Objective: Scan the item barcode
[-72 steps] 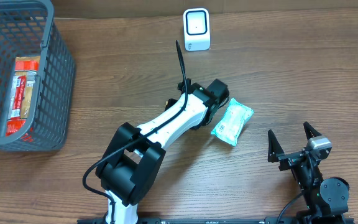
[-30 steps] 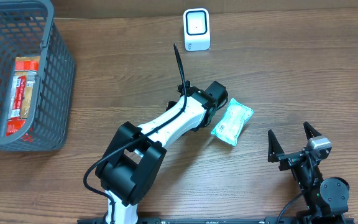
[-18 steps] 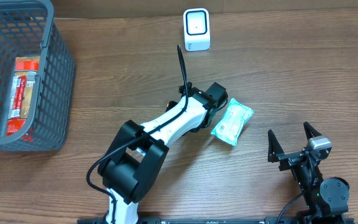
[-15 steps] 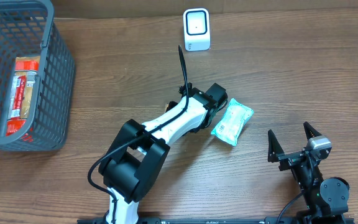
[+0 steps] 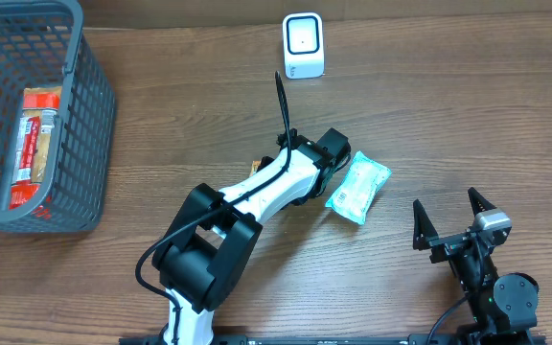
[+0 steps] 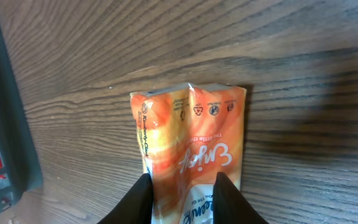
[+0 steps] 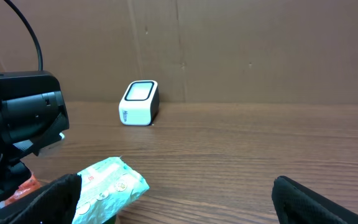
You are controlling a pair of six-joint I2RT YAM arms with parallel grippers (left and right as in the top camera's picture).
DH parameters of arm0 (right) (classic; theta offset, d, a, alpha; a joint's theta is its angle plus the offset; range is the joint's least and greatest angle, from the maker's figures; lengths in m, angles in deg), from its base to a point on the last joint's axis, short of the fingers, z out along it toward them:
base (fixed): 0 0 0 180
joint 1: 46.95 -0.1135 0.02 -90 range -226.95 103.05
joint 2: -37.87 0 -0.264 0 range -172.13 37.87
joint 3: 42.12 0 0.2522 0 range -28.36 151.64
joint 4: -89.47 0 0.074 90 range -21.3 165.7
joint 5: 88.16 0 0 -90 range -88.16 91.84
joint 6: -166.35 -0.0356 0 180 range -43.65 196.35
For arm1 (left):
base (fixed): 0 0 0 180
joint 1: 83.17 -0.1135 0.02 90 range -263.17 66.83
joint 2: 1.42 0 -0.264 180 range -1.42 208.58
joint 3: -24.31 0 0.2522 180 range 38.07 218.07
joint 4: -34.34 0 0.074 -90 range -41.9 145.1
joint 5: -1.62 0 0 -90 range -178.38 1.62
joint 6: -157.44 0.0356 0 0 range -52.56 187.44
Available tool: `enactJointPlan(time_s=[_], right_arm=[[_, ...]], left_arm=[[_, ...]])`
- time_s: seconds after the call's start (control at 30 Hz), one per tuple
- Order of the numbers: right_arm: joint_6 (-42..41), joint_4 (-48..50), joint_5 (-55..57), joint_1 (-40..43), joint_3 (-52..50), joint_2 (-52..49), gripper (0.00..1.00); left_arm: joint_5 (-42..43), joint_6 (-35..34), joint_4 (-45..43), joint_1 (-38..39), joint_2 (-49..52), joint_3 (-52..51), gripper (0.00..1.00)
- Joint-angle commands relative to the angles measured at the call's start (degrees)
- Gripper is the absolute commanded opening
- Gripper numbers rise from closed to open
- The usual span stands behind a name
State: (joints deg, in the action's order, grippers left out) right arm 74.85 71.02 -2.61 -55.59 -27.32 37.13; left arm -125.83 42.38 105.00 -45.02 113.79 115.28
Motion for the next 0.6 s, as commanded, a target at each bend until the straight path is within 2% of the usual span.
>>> enactJointPlan(time_s=[0.0,0.2,0.43,0.57], right_arm=[[0.26,0.26,0.28,0.15,-0.59,0.5,1.0],[0.26,0.26,0.28,0.15,-0.59,0.5,1.0],[0.26,0.26,0.28,0.15,-0.59,0.5,1.0],[0.26,0.26,0.28,0.15,-0.59,0.5,1.0]], left_arm=[[2.08,0.46,-0.46,-0.24,0.79,-0.17,0.21],[2.56,0.46,-0.35,-0.24,0.76,0.2,0.17],[2.73,0.42,2.84,-0.24,0.74,4.83,0.24],[6.6,0.44,3.58,-0.24,0.74,7.32,0.28]])
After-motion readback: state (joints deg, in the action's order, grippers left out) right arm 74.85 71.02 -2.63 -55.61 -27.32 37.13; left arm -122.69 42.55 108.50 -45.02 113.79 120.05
